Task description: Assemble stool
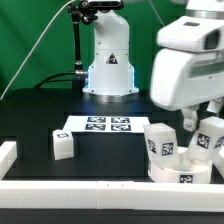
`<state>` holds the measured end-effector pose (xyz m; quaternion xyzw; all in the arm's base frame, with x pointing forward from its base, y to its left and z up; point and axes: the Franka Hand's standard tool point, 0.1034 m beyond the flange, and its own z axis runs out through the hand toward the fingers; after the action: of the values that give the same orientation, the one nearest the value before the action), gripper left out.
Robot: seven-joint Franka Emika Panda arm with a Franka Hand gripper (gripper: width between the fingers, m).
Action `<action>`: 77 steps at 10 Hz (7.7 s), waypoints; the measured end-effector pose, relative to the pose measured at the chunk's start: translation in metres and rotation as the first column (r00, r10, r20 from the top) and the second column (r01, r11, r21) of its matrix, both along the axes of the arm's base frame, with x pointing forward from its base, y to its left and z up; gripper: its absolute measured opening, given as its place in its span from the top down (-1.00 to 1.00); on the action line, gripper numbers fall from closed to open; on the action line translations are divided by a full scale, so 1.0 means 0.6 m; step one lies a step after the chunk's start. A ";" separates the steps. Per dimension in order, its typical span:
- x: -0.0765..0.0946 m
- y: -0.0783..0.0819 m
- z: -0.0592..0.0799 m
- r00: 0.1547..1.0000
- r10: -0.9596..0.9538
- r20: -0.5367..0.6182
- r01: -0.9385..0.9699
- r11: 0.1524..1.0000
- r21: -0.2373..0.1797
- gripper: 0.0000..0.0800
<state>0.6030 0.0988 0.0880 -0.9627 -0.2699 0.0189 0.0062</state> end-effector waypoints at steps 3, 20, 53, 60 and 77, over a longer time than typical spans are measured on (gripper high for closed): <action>0.007 0.003 0.000 0.974 -0.223 0.027 0.223 0.975 0.010 0.17; 0.025 0.043 0.001 -0.094 -0.990 -0.109 0.989 -0.105 0.104 0.17; 0.032 0.046 0.034 0.982 -0.105 0.156 0.088 0.990 0.109 -0.62; 0.041 0.051 0.025 0.880 0.448 0.157 -0.450 0.893 -0.029 -0.62; 0.044 0.033 0.001 0.550 0.833 0.066 -0.822 0.554 -0.134 0.15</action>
Offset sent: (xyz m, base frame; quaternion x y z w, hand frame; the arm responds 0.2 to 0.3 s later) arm 0.0000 0.0000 0.0000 0.0000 0.0000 0.1938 0.9810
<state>0.6291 0.1184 0.0886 -0.7209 -0.6898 -0.0273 -0.0619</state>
